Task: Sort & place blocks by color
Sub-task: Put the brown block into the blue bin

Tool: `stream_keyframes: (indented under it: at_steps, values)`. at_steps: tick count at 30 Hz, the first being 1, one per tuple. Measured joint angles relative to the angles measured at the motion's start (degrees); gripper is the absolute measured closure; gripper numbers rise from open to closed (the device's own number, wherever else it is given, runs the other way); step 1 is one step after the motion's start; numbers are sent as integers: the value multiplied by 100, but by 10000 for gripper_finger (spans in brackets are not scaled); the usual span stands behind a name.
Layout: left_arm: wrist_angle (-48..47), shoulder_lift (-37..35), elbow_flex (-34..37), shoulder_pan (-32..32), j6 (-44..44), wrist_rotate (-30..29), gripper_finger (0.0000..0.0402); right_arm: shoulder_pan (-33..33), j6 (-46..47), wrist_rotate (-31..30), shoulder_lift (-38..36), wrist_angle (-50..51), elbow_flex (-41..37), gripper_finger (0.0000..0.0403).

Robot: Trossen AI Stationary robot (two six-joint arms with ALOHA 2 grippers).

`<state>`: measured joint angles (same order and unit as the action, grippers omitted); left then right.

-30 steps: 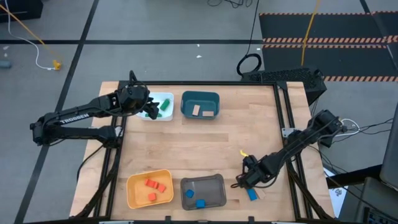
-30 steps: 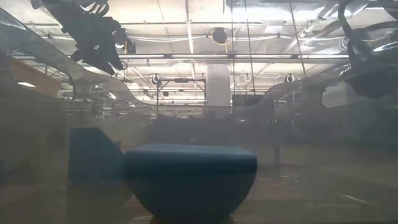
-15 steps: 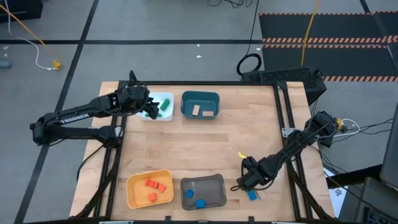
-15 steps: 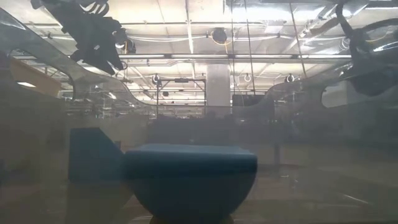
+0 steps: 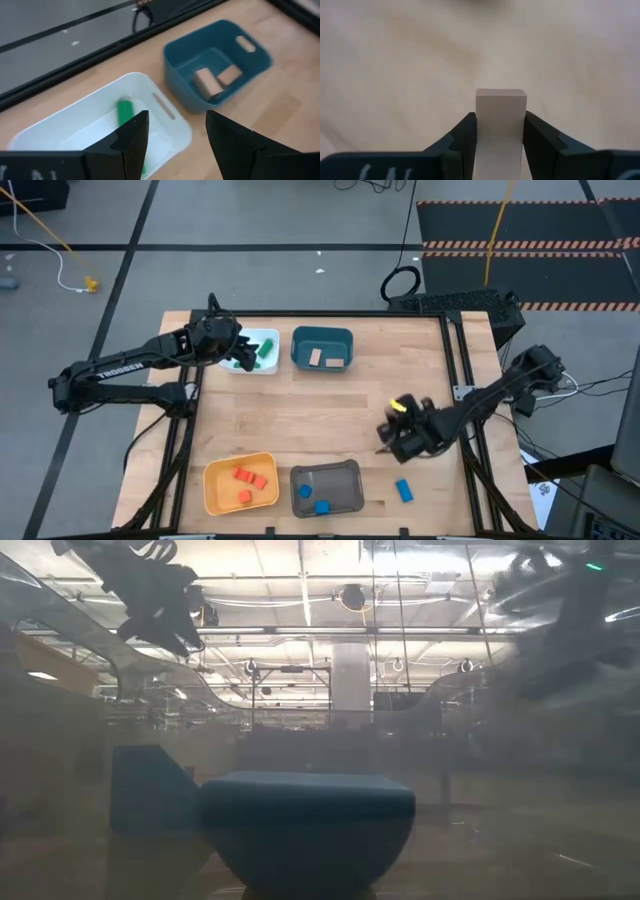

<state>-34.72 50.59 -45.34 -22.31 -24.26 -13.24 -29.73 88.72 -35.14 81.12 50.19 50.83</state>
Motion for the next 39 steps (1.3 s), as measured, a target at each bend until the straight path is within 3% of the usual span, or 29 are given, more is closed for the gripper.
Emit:
stream_keyframes:
  at_steps: [4, 7, 9, 12, 15, 19, 23, 28, 35, 39]
  values:
    - [473, 36, 0, 45, 27, 680, 204, 311, -928, -1914, -386, -612, 14, 290]
    - [999, 110, 0, 186, 135, 1464, 204, 522, -2429, -2990, -540, -1833, 13, 290]
    - [1435, 213, 0, 327, 194, 2004, 204, 642, -3826, -3411, -597, -2915, 14, 290]
    - [1993, 413, 0, 559, 249, 2681, 204, 825, -6170, -3283, -594, -4854, 17, 290]
    - [2484, 632, -2, 807, 304, 3108, 204, 969, -8254, -2326, -548, -6824, 20, 290]
    - [2925, 932, -2, 1118, 301, 3143, 204, 1002, -10304, -591, -463, -8934, 22, 290]
    - [3476, 1218, -2, 1421, 199, 3137, 204, 1011, -11421, 814, -454, -9750, 24, 290]
    - [4689, 1386, -2, 1897, 537, 3358, 204, 1110, -11828, 2606, -446, -9694, 22, 290]
    - [5469, 1413, -2, 2503, 2109, 3450, 204, 1339, -11837, 5372, -446, -10157, 22, 290]
    - [5973, 1695, 0, 2711, 2702, 3394, 204, 1527, -11789, 6348, -429, -10600, 24, 290]
